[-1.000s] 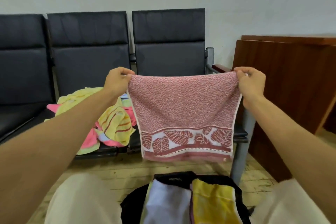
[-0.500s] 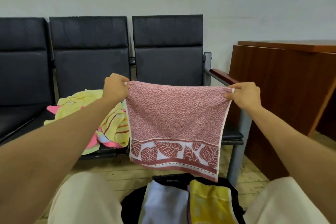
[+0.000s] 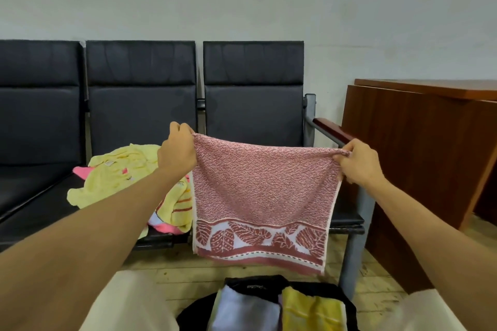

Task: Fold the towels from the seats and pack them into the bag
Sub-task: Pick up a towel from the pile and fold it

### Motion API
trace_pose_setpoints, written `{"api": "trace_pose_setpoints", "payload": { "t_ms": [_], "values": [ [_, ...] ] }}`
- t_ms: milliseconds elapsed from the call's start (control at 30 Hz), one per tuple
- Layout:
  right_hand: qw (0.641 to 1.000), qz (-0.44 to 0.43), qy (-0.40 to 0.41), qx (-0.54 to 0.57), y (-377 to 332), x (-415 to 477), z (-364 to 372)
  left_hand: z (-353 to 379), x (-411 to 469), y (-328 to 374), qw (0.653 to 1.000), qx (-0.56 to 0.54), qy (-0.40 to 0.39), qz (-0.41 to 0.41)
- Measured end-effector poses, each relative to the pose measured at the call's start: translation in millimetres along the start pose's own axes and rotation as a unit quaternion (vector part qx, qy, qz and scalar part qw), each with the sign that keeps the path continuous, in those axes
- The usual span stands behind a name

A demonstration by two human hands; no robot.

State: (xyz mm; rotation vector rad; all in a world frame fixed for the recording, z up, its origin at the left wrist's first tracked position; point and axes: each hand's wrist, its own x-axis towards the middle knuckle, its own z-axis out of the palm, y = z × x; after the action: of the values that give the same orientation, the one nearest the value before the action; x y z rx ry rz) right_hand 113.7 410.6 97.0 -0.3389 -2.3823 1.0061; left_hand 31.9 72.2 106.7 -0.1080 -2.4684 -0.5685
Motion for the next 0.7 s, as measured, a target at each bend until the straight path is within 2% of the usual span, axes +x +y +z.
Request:
{"api": "trace_pose_setpoints", "payload": {
  "t_ms": [100,200,267,567,700],
  "values": [
    [0.998,-0.033,-0.051,0.015,-5.9,-0.7,-0.4,0.8,7.3,1.8,0.993,-0.095,-0.041,-0.053],
    [0.998,-0.03,-0.033,0.047,-10.6,2.4,-3.3,-1.0,10.2,5.1,0.96,-0.237,-0.09,-0.117],
    [0.996,-0.006,-0.026,0.082,-9.8,5.7,-3.9,-2.3,12.0,7.9,0.94,-0.292,-0.101,-0.144],
    [0.993,0.0,-0.02,0.117,-1.9,65.2,16.4,26.3,61.9,2.6,0.935,-0.303,-0.092,-0.161],
    [0.993,-0.056,0.012,0.101,-1.1,104.3,31.3,54.9,94.2,-9.7,0.943,-0.288,-0.075,-0.148]
  ]
}}
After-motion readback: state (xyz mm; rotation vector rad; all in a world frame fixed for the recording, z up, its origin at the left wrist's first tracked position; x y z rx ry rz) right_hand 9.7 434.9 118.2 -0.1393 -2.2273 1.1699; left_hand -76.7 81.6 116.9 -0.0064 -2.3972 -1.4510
